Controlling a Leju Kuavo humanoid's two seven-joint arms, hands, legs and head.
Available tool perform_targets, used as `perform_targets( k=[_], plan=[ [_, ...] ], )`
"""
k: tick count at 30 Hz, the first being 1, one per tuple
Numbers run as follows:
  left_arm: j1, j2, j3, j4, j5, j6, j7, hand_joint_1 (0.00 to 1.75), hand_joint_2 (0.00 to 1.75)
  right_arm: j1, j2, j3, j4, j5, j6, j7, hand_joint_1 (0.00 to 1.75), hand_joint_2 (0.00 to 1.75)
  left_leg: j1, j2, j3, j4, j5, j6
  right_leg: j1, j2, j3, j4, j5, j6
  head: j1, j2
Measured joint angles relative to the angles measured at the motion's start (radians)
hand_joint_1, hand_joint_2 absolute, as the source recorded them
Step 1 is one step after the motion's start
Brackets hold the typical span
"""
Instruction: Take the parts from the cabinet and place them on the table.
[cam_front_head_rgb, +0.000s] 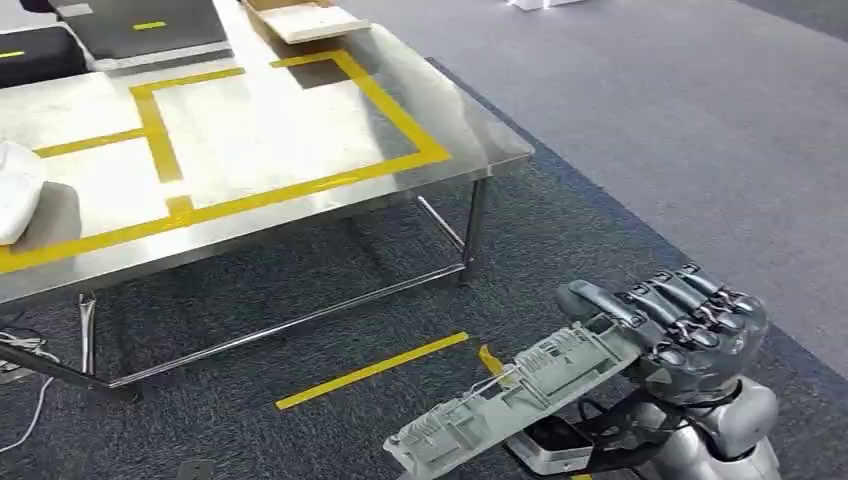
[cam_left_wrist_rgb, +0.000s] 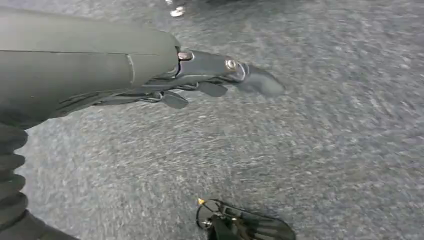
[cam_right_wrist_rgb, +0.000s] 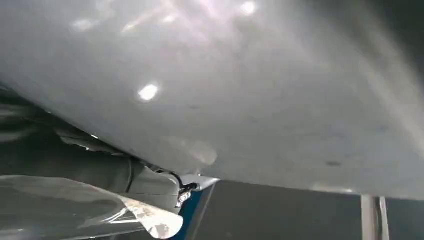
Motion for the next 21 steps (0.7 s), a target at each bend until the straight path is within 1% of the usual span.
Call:
perform_targets(
  k=[1, 2, 3, 4, 5, 6, 7, 8, 12, 14, 17, 18, 19, 21],
  plan=[
    [0.000, 0.000, 0.000, 0.000, 0.000, 0.001, 0.001, 0.00, 1.75, -0.005, 0.000, 0.001, 0.006, 0.000, 0.000, 0.000, 1.75, 1.75, 0.000, -0.014, 0.002, 0.001, 0.000, 0.000, 0.000, 0.002, 0.022, -0.057, 0.044, -0.002, 0.001, 0.000],
    [0.000, -0.001, 0.000, 0.000, -0.001, 0.002, 0.002, 0.00, 1.75, -0.009, 0.001, 0.002, 0.011, 0.000, 0.000, 0.001, 1.75, 1.75, 0.001, -0.030, 0.004, 0.002, 0.000, -0.001, -0.002, 0.014, 0.066, -0.156, 0.103, -0.004, 0.000, 0.000],
    [-0.001, -0.002, 0.000, 0.000, -0.001, 0.002, 0.002, 0.00, 1.75, -0.014, 0.001, 0.003, 0.014, 0.000, 0.000, 0.001, 1.75, 1.75, 0.002, -0.038, 0.005, 0.005, -0.003, -0.004, -0.003, 0.037, 0.104, -0.244, 0.145, -0.006, 0.001, 0.000],
    [-0.001, -0.002, 0.000, 0.000, -0.002, 0.001, 0.005, 0.00, 1.75, -0.019, 0.001, 0.005, 0.020, 0.000, 0.000, 0.003, 1.75, 1.75, -0.002, -0.045, 0.001, 0.008, -0.003, -0.009, -0.004, 0.061, 0.111, -0.268, 0.126, -0.008, 0.000, 0.000],
    [-0.001, -0.002, 0.000, 0.000, -0.004, 0.001, 0.015, 0.00, 1.75, -0.023, 0.003, 0.007, 0.025, -0.001, 0.000, 0.006, 1.75, 1.75, 0.000, -0.056, -0.009, 0.015, -0.003, -0.013, -0.005, 0.062, 0.130, -0.290, 0.123, -0.011, 0.000, 0.000],
    [0.002, -0.001, 0.000, 0.000, -0.010, 0.000, 0.022, 0.00, 1.75, -0.023, 0.003, 0.010, 0.029, -0.008, 0.000, 0.007, 1.75, 1.75, 0.002, -0.058, -0.012, 0.011, 0.001, -0.020, -0.002, 0.060, 0.128, -0.291, 0.126, -0.014, -0.003, 0.000],
    [0.006, 0.000, 0.000, 0.000, -0.012, 0.000, 0.031, 0.00, 1.75, -0.025, 0.004, 0.012, 0.034, -0.018, 0.000, 0.011, 1.75, 1.75, 0.003, -0.059, -0.013, 0.015, 0.001, -0.011, -0.003, 0.060, 0.127, -0.292, 0.129, -0.012, 0.001, 0.000],
    [0.008, 0.000, 0.000, 0.000, -0.013, 0.000, 0.035, 0.00, 1.75, -0.026, 0.005, 0.014, 0.037, -0.024, 0.000, 0.013, 1.75, 1.75, 0.003, -0.058, -0.013, 0.014, 0.001, -0.009, -0.002, 0.061, 0.126, -0.292, 0.129, -0.011, -0.003, 0.000],
    [0.005, 0.002, 0.000, 0.000, -0.013, 0.000, 0.035, 0.00, 1.75, -0.033, 0.006, 0.018, 0.052, -0.028, 0.000, 0.015, 1.75, 1.75, 0.003, -0.058, -0.006, 0.003, 0.003, -0.011, -0.001, 0.061, 0.128, -0.292, 0.128, -0.014, -0.003, 0.000],
    [0.004, 0.003, 0.000, 0.000, -0.013, 0.000, 0.035, 0.00, 1.75, -0.034, 0.006, 0.020, 0.058, -0.028, 0.000, 0.015, 1.75, 1.75, 0.003, -0.057, -0.004, 0.002, 0.003, -0.011, 0.000, 0.061, 0.129, -0.291, 0.127, -0.019, -0.003, 0.000],
    [0.005, 0.003, 0.000, 0.000, -0.013, 0.000, 0.035, 0.00, 1.75, -0.034, 0.006, 0.022, 0.063, -0.028, 0.000, 0.015, 1.75, 1.75, 0.004, -0.057, -0.004, 0.000, 0.003, -0.013, 0.002, 0.061, 0.129, -0.291, 0.125, -0.021, -0.003, 0.000],
    [0.005, 0.003, 0.000, 0.000, -0.013, 0.000, 0.035, 0.00, 1.75, -0.034, 0.006, 0.022, 0.063, -0.029, 0.000, 0.015, 1.75, 1.75, 0.005, -0.057, -0.004, 0.000, 0.003, -0.018, 0.002, 0.061, 0.129, -0.291, 0.125, -0.022, -0.003, 0.000],
    [0.005, 0.003, 0.000, 0.000, -0.013, 0.000, 0.035, 0.00, 1.75, -0.034, 0.006, 0.023, 0.063, -0.029, 0.000, 0.015, 1.75, 1.75, 0.006, -0.057, -0.004, 0.000, 0.002, -0.026, 0.002, 0.061, 0.129, -0.291, 0.125, -0.022, -0.003, 0.000],
    [0.005, 0.003, 0.000, 0.000, -0.013, 0.000, 0.039, 0.00, 1.75, -0.034, 0.006, 0.024, 0.064, -0.042, 0.000, 0.013, 1.75, 1.75, 0.006, -0.057, -0.004, 0.000, 0.002, -0.027, 0.002, 0.061, 0.129, -0.291, 0.125, -0.022, -0.003, 0.000]
  ],
)
